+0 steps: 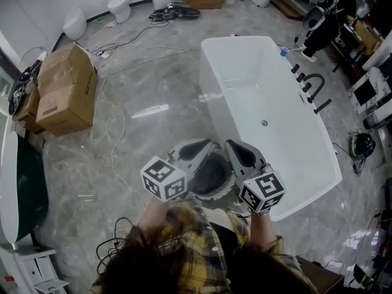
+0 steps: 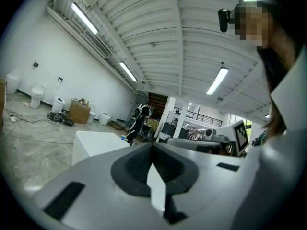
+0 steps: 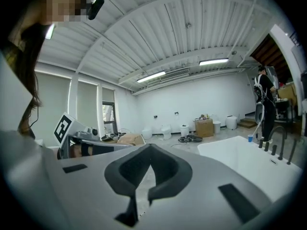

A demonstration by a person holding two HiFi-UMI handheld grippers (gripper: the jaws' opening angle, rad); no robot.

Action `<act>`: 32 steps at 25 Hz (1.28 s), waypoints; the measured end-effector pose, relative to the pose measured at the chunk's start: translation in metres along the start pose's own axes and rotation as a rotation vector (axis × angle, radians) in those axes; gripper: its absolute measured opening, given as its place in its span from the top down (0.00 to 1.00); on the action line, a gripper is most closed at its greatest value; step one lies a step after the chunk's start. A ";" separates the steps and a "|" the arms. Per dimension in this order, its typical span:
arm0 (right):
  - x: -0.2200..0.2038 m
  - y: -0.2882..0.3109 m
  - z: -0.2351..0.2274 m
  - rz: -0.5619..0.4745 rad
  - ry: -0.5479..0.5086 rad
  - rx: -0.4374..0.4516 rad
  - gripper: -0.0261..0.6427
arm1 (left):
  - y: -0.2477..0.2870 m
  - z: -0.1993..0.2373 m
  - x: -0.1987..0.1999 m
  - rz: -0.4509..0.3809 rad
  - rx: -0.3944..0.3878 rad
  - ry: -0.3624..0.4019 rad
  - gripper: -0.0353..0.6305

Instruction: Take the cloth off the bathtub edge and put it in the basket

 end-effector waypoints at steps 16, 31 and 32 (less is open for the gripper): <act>-0.002 -0.012 0.015 0.002 -0.036 0.052 0.94 | -0.002 -0.023 -0.001 0.008 -0.019 0.049 0.92; -0.006 -0.023 0.017 -0.004 -0.024 0.012 0.94 | -0.002 -0.034 0.000 0.002 -0.044 0.061 0.92; -0.006 -0.024 0.016 -0.004 -0.024 0.010 0.94 | -0.002 -0.034 -0.001 0.001 -0.045 0.063 0.92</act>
Point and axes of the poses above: the fingertips, and each gripper's own axes: y forward along the fingers, z to its left, x out of its top, the point moved 6 cm from there along -y, backward along the fingers, and after that the axes turned 15 degrees about -x, right-handed, at the moved point
